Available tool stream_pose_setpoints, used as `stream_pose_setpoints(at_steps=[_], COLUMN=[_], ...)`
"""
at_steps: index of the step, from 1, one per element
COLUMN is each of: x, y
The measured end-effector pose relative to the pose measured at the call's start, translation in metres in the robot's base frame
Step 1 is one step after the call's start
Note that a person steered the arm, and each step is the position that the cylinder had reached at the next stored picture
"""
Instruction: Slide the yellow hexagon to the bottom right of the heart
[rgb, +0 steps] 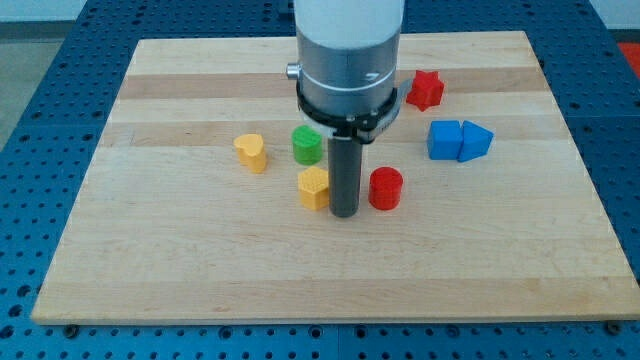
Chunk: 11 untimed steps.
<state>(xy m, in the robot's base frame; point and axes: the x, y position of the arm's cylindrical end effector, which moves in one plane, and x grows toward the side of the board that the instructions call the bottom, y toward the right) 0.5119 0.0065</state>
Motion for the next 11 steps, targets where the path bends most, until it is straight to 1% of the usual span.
stream_pose_setpoints(at_steps=[1,2,3,7,10,11], x=[0.014,0.009,-0.010,-0.019,-0.017,-0.003], y=[-0.008,-0.009,-0.010,-0.026,-0.055,-0.038])
